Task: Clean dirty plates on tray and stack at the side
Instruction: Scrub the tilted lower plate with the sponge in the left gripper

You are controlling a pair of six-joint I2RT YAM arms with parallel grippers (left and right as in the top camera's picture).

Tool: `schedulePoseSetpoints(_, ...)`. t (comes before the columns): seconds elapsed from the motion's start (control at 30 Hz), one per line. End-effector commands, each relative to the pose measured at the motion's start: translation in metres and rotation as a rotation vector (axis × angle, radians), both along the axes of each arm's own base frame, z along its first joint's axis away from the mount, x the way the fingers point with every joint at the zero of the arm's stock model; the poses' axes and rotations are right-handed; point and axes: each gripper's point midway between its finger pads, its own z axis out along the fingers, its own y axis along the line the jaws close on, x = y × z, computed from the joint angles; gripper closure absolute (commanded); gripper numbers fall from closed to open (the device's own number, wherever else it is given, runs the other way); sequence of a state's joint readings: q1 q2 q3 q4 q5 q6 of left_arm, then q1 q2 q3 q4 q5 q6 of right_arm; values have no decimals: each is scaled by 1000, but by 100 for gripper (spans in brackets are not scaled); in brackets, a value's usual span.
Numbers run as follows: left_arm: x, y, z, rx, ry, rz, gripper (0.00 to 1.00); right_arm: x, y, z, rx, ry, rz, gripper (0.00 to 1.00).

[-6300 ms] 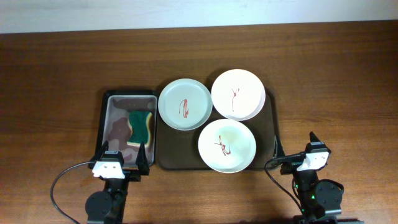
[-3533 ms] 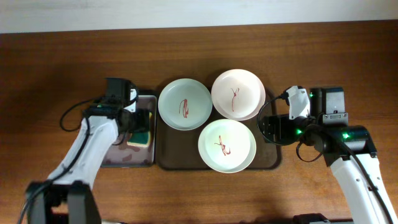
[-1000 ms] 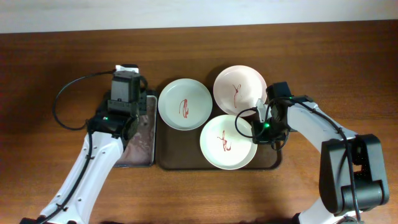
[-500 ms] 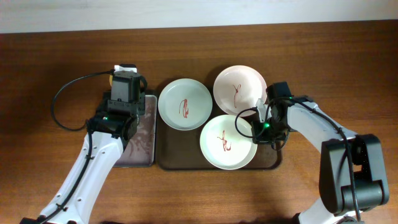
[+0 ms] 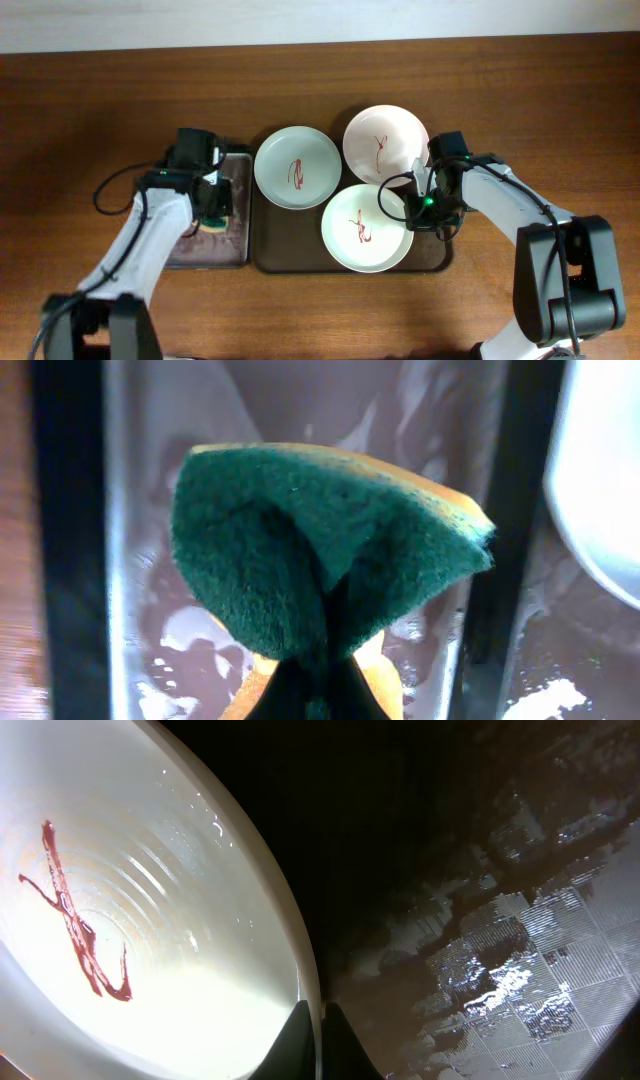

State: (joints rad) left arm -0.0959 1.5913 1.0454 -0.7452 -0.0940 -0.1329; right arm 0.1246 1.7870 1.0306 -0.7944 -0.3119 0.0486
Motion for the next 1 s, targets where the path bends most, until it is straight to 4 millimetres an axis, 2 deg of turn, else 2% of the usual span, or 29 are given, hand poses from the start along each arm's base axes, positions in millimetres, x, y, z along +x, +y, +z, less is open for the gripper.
schedulePoseSetpoints(0.0,5,-6,4,-116,-9,23,100,4,1,1,-8,-11,14,96)
schedulePoseSetpoints(0.1,10,-9,13,-126,-34,9,100,3,1,1,-8,-9,14,96)
schedulePoseSetpoints(0.17,13,-32,24,-222,-54,-61,100,3,3,2,4,-8,15,96)
schedulePoseSetpoints(0.23,14,-78,44,-363,-81,-170,100,4,4,2,7,-11,15,96)
schedulePoseSetpoints(0.27,11,-108,48,-410,-80,-191,100,4,4,2,7,-11,15,96)
schedulePoseSetpoints(0.33,4,-138,48,-435,-73,-241,100,4,4,2,7,-11,14,96)
schedulePoseSetpoints(0.4,-5,-177,47,-466,-67,-292,100,3,4,2,7,-9,14,96)
schedulePoseSetpoints(0.43,-9,-198,44,-491,-54,-290,100,3,4,2,6,-3,-1,96)
schedulePoseSetpoints(0.6,-20,-253,20,-555,-5,-267,100,3,4,2,7,-3,-5,96)
schedulePoseSetpoints(0.77,-22,-298,0,-598,-21,-324,100,3,4,2,7,-3,-4,96)
schedulePoseSetpoints(0.83,-28,-308,-12,-592,-7,-341,100,3,4,2,7,-2,-4,96)
schedulePoseSetpoints(0.97,-38,-315,-40,-557,44,-337,100,3,4,2,7,-1,-4,96)
